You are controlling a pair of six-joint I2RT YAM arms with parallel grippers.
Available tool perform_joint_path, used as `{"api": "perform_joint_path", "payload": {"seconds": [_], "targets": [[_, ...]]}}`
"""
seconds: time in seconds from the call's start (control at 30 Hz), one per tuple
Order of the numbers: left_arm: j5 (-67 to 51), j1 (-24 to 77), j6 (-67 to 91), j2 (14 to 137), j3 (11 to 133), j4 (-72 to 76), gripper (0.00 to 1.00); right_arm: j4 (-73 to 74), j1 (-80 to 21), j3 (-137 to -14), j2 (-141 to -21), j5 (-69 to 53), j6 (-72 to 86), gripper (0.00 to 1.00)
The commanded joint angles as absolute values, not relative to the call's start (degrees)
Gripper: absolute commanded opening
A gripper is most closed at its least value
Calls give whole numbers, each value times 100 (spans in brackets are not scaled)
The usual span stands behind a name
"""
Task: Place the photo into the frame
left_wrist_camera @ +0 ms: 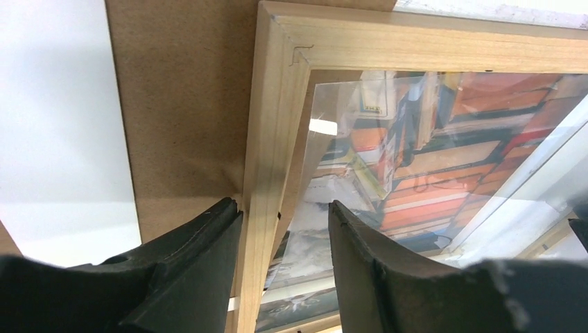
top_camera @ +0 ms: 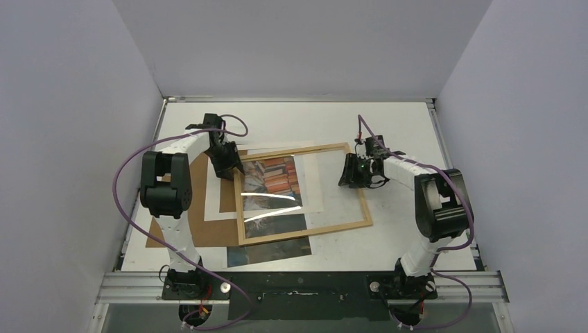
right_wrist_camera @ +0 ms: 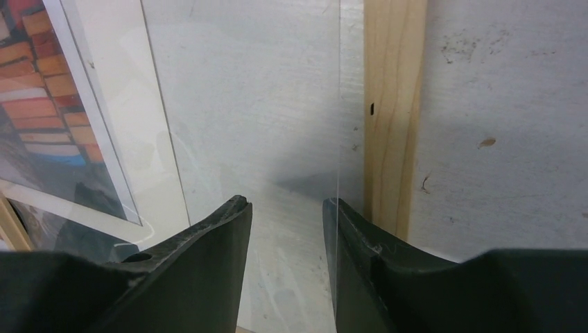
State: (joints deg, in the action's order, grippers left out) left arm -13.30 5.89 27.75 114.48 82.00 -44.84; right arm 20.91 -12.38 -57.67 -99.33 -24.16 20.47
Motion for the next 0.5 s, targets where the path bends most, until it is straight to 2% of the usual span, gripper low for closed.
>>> {"api": "perform_joint_path", "payload": {"seconds": [0.0,0.13,0.2,0.47], "targets": [[-1328,471,2628,11272,8391,-4572,45,1377,-1087,-5543,-9729,-2786,2239,38],[-1274,433,2619,11321,8392,-4573,40,978,-1039,-5375,-9729,-3020,2380,18],[-1211,422,2607,11373,8394,-4572,38,833,-1029,-5290,-9717,-3096,2399,13],[-1134,365,2523,11604,8500,-4572,29,104,-981,-4844,-9348,-3315,2213,5]]}}
